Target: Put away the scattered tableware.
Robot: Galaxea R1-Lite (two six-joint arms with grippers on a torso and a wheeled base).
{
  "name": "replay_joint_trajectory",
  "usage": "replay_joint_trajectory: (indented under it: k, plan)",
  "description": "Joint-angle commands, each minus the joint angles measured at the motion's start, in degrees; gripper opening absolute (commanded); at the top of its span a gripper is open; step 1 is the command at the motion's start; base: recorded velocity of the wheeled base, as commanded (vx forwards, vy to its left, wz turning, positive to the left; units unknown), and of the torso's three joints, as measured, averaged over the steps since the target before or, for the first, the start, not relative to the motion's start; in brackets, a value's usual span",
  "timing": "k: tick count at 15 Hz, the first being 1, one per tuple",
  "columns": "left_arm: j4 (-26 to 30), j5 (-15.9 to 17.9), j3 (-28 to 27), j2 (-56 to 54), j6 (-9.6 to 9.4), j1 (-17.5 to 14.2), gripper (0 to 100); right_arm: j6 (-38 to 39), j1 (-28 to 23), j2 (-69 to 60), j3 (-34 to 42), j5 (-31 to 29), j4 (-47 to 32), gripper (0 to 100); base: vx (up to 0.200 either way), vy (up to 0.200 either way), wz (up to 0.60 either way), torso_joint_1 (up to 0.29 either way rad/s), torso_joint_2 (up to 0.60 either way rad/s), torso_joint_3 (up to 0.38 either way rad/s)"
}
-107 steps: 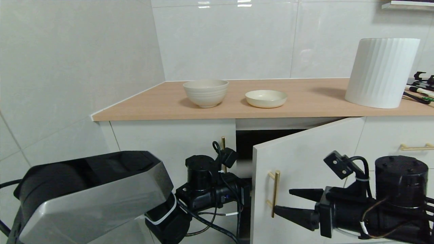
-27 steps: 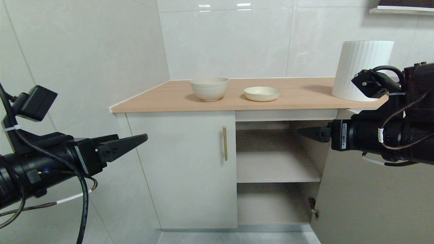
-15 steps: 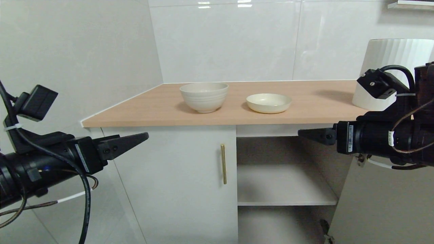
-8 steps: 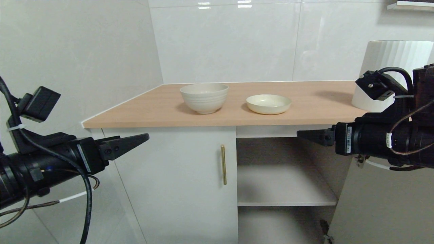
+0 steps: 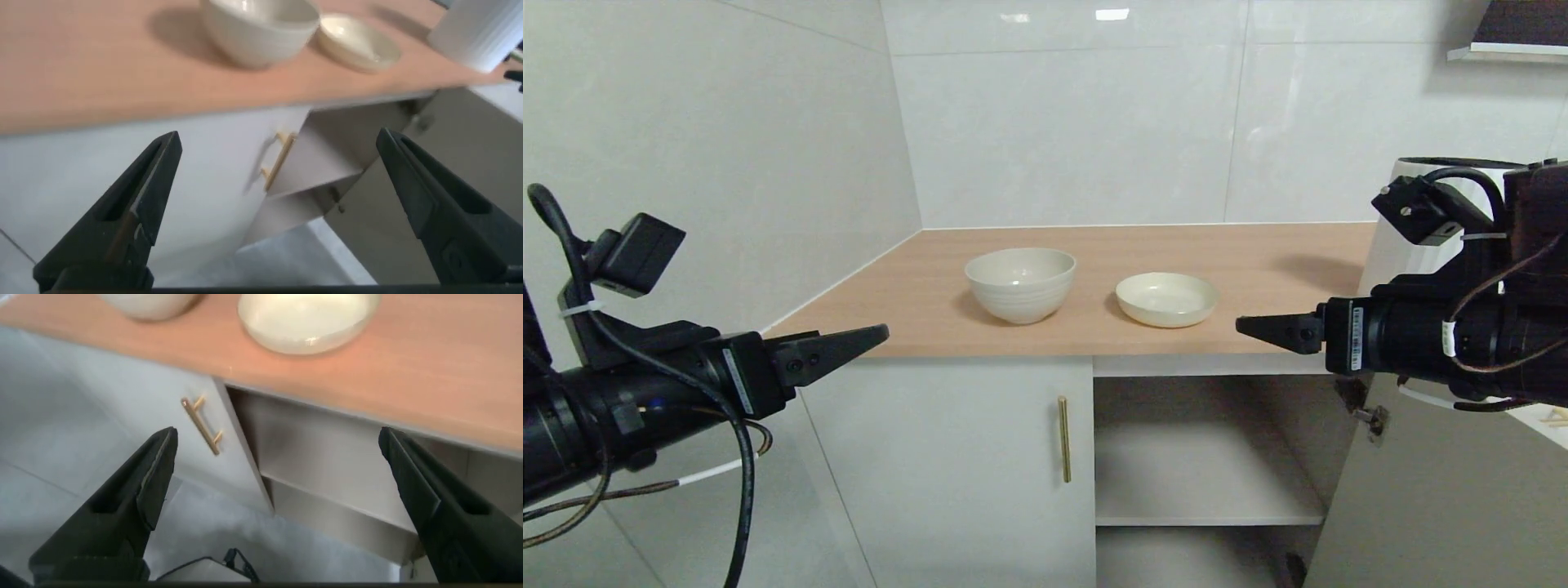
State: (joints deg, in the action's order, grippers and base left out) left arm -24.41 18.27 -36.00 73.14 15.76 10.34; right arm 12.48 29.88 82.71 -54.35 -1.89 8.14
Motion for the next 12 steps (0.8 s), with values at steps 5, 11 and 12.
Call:
replay_joint_trajectory:
  k: [5,11,12]
  plan:
    - [-0.03,0.01,-0.04,0.60,-0.03,0.03,100,0.00,-0.08,1.22,0.38,-0.04,0.73,100,0.000,0.000,0.00,0.191,-0.46,-0.285]
    - [2.08,-0.34,-7.16,6.05,-0.03,0.39,100,-0.18,-3.42,6.23,-1.03,0.04,5.83,100,0.000,0.000,0.00,0.128,-0.30,-0.172]
    - [5.60,-0.34,-11.11,7.98,-0.03,0.39,100,-0.09,-4.39,9.04,-3.57,0.04,6.45,100,0.000,0.000,0.00,0.000,0.00,0.000]
